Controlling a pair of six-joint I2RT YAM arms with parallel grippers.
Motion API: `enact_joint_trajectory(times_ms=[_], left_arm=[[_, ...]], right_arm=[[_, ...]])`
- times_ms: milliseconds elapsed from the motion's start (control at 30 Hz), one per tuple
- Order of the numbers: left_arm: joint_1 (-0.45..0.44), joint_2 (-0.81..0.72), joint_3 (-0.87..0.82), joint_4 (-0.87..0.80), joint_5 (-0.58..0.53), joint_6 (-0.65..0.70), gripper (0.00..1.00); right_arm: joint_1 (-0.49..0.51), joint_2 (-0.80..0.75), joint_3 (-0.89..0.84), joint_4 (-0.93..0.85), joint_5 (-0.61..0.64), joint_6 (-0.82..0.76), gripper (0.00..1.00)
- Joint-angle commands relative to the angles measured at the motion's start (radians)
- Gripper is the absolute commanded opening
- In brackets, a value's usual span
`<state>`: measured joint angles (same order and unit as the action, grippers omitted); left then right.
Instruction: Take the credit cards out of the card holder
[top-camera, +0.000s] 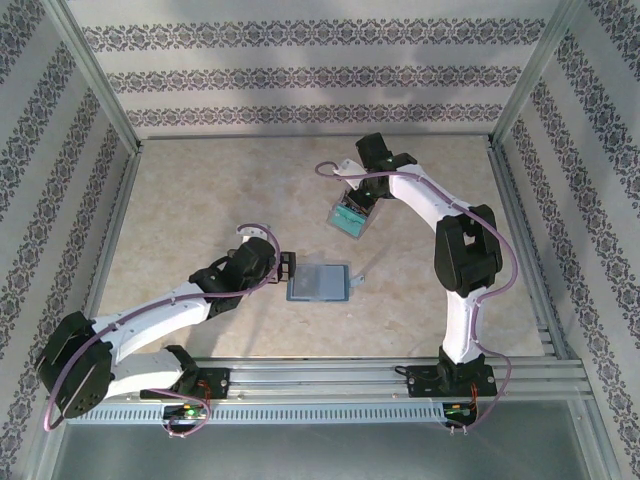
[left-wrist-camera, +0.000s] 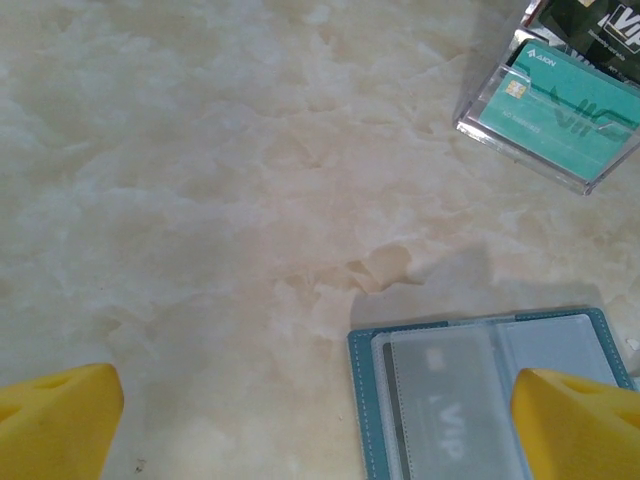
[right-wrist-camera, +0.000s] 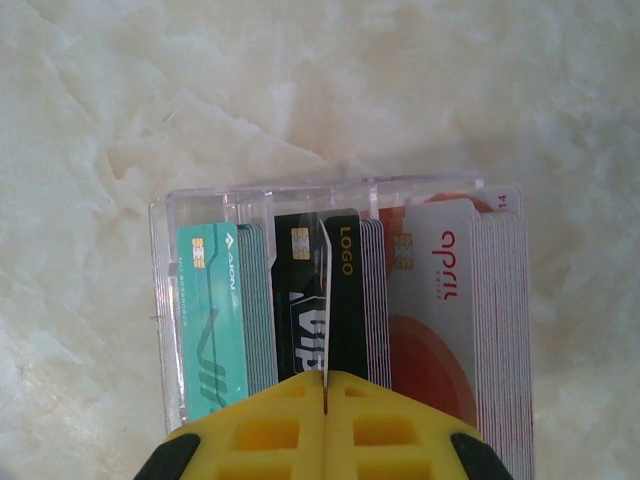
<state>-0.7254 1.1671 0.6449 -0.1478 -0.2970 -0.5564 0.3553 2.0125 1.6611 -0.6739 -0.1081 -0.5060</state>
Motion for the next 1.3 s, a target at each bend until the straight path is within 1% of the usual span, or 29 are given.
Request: enact_joint_trajectory(times_ms=[0,167,300,433,633,833,867,1033,1200,1267], left_arm=[[0.017,-0.024,-0.018,-0.036,-0.020,0.008,0.99],[0.021,-0.031,-0.021,-0.036,-0.019,0.009,0.99],[0.023,-0.033,-0.021,-0.036,-0.017,0.008,0.99],[0.024,-0.036,-0.022,-0.036,-0.016,0.008,0.99],[0.026,-0.039,-0.022,-0.038,-0.017,0.008,0.99],[0.027,-0.039,-0.022,-0.035,-0.018,0.007,0.99],[0.028,-0.040,-0.022,-0.033,-0.018,0.007,0.99],[0.035,-0.039,-0.030,-0.006,-0.014,-0.003,0.99],[0.052,-0.038,-0.036,0.020,-0.014,-0.009,0.99],[0.062,-0.036,-0.033,0.022,-0.012,-0.013,0.99]], right_arm=[[-0.011,0.012,0.035,-0.026,0.018,-0.031,0.01],[-0.013,0.015,0.035,-0.039,0.018,-0.039,0.01],[-0.013,0.021,0.032,-0.045,0.018,-0.042,0.03],[-0.013,0.028,0.032,-0.047,0.018,-0.038,0.09],[-0.013,0.031,0.044,-0.046,0.028,-0.026,0.24],[-0.012,0.007,0.046,-0.046,0.020,0.004,0.25],[-0.010,-0.001,0.042,-0.044,0.019,0.018,0.26],[0.005,-0.062,0.010,-0.031,0.039,0.131,0.36],[0.045,-0.143,-0.087,0.012,0.059,0.266,0.46],[0.067,-0.180,-0.134,0.043,0.090,0.332,0.51]])
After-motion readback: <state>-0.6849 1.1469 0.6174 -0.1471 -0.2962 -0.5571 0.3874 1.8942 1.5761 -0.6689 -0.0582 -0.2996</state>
